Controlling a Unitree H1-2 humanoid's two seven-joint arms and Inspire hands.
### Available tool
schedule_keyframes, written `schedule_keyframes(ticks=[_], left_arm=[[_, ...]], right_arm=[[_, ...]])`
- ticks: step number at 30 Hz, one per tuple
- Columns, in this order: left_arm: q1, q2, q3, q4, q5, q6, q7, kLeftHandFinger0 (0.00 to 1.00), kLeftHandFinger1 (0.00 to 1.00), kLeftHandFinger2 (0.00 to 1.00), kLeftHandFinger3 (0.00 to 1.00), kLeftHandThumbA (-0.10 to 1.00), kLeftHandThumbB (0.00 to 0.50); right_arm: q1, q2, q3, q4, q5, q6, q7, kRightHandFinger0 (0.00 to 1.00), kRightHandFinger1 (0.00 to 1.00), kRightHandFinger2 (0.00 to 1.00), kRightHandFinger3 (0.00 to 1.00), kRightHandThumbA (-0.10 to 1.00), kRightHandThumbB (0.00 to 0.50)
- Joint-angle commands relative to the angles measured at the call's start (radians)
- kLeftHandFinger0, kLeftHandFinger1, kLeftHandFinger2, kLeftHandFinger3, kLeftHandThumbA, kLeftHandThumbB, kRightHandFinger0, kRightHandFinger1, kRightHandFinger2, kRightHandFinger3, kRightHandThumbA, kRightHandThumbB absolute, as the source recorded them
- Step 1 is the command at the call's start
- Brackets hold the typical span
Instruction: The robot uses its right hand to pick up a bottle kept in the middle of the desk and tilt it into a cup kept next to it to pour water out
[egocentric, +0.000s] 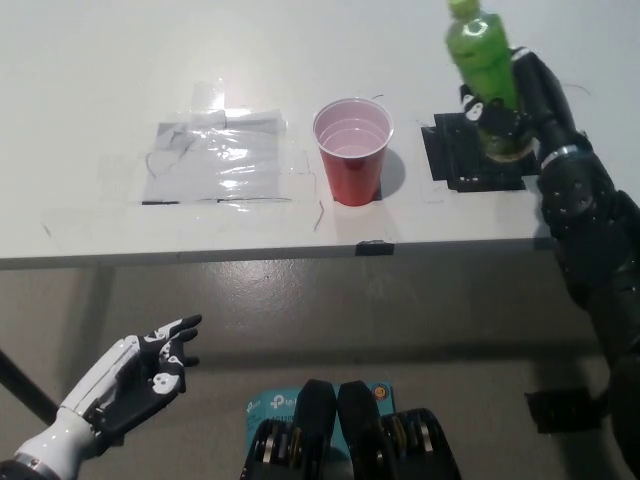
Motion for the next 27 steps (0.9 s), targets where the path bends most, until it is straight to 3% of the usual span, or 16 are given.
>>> schedule_keyframes(ticks=[1,3,6,11,14,17,22,23,24,26,27], left_arm=[[0.003,0.018,-0.004,-0.035,0.014,-0.067,-0.013,0.89,1.0,1.0,1.0,0.7,0.158],[0.004,0.021,-0.006,-0.036,0.018,-0.071,-0.015,0.88,1.0,1.0,1.0,0.7,0.149],[0.004,0.023,-0.007,-0.033,0.021,-0.073,-0.016,0.89,1.0,1.0,1.0,0.72,0.174],[0.004,0.023,-0.008,-0.041,0.022,-0.051,-0.012,0.89,1.0,1.0,1.0,0.73,0.21],[0.011,0.041,0.01,-0.048,0.017,-0.058,-0.015,0.89,1.0,1.0,1.0,0.73,0.194],[0.008,0.043,0.005,-0.049,0.022,-0.063,-0.017,0.86,1.0,1.0,1.0,0.74,0.186],[0.004,0.044,0.003,-0.051,0.023,-0.065,-0.02,0.87,1.0,1.0,1.0,0.74,0.18],[0.004,0.043,0.004,-0.051,0.021,-0.062,-0.019,0.88,1.0,1.0,1.0,0.73,0.164],[0.004,0.041,0.005,-0.05,0.018,-0.064,-0.018,0.88,1.0,1.0,1.0,0.72,0.159],[-0.008,0.045,0.003,-0.046,0.016,-0.063,-0.021,0.88,1.0,1.0,1.0,0.72,0.168],[-0.01,0.046,0.001,-0.048,0.02,-0.059,-0.019,0.88,1.0,1.0,1.0,0.74,0.169]], right_arm=[[-0.186,0.005,-0.332,-0.002,0.544,-0.022,0.033,0.0,0.0,0.01,0.33,-0.1,0.01],[-0.186,0.008,-0.351,0.003,0.555,-0.03,0.041,0.0,0.0,0.03,0.34,-0.1,0.0],[-0.175,0.023,-0.383,-0.007,0.573,-0.043,0.055,0.0,0.0,0.02,0.36,-0.1,0.012],[-0.138,0.069,-0.42,-0.054,0.605,-0.056,0.055,0.0,0.0,0.04,0.29,-0.1,0.049],[-0.146,0.091,-0.439,-0.034,0.616,-0.071,0.053,0.0,0.0,0.0,0.32,-0.1,0.024],[-0.122,0.103,-0.476,-0.023,0.665,-0.104,0.092,0.0,0.0,0.0,0.3,-0.1,0.044],[-0.091,0.107,-0.442,-0.044,0.624,-0.111,0.079,0.0,0.0,0.02,0.3,-0.1,0.029],[-0.083,0.105,-0.419,-0.046,0.604,-0.122,0.075,0.0,0.0,0.01,0.31,-0.1,0.001],[-0.076,0.109,-0.409,-0.061,0.605,-0.109,0.068,0.0,0.0,0.01,0.29,-0.1,0.03],[-0.065,0.104,-0.377,-0.073,0.596,-0.12,0.075,0.0,0.0,0.0,0.29,-0.1,0.029],[-0.054,0.101,-0.347,-0.084,0.58,-0.132,0.084,0.0,0.0,0.0,0.29,-0.1,0.005]])
